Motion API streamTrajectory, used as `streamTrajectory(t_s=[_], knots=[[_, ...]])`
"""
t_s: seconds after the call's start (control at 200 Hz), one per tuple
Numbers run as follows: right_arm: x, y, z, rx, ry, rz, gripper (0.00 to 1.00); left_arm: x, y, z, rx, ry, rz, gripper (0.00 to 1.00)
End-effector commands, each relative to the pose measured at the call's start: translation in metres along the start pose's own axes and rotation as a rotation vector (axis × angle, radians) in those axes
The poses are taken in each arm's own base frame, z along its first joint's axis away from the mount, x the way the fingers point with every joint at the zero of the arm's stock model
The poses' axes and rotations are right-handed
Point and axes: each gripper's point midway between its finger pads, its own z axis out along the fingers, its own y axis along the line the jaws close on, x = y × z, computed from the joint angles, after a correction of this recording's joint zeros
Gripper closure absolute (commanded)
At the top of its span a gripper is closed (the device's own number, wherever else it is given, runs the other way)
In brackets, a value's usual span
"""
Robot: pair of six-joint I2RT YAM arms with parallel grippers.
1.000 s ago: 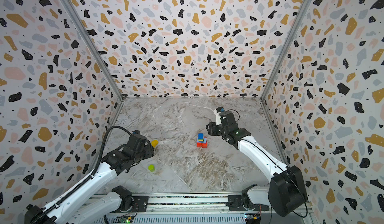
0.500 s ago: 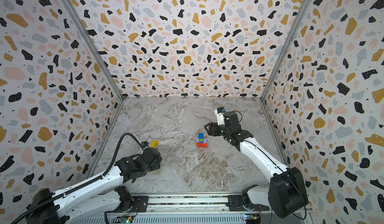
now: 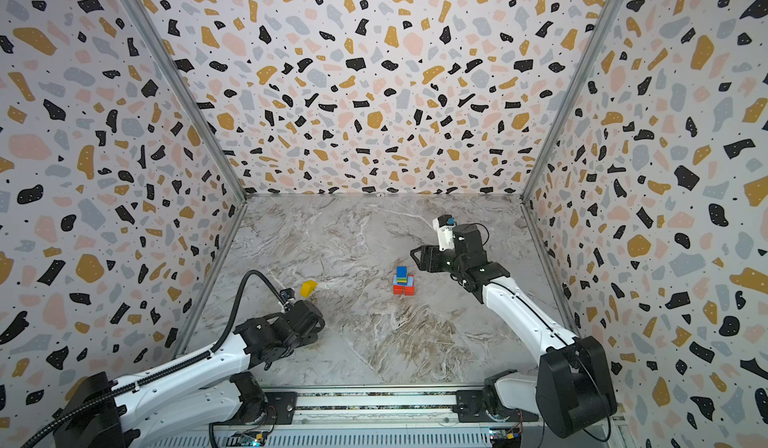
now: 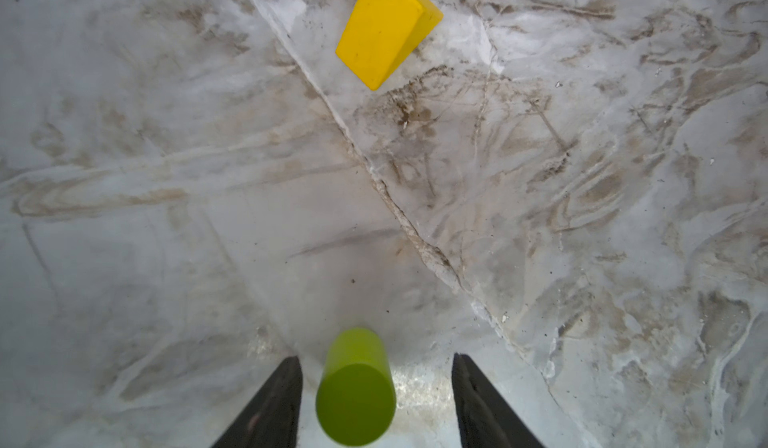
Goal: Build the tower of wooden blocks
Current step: 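Close the left gripper on the lime-green cylinder, then lift the green cylinder and carry it over the stack with the left gripper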
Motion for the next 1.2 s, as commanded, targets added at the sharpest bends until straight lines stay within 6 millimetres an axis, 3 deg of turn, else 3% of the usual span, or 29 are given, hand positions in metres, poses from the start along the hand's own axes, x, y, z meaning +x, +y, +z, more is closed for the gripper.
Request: streamTrajectory(t_s=[0.0,0.225,0.671,0.936,1.101,1.161,1.191], knots=[[-0.006,0.007,-0.007,-0.021,-0.028,-0.017,0.26,0.002,0.005,0.002,-0.006,-0.017,-0.016,0.43],[-0.006,0.005,-0.007,-0.019,-0.028,-0.015,0.26,0.013,0.014,0.01,-0.027,0.005,-0.014,0.46],[0.001,0.004,-0.006,-0.027,-0.017,-0.012,0.26,0.009,0.007,0.012,-0.018,-0.003,-0.006,0.56],[0.002,0.001,-0.005,-0.011,-0.015,-0.011,0.24,0.008,0.001,0.011,-0.005,0.006,0.005,0.75],[0.003,-0.001,-0.004,-0.006,-0.015,-0.006,0.18,-0.004,-0.008,0.0,0.009,-0.01,0.028,0.78],[0.003,-0.003,-0.003,-0.008,-0.014,-0.002,0.0,-0.011,-0.015,-0.007,0.019,-0.014,0.054,0.78],[0.003,-0.003,-0.003,-0.009,-0.014,0.003,0.01,-0.015,-0.019,-0.011,0.02,-0.014,0.073,0.78]])
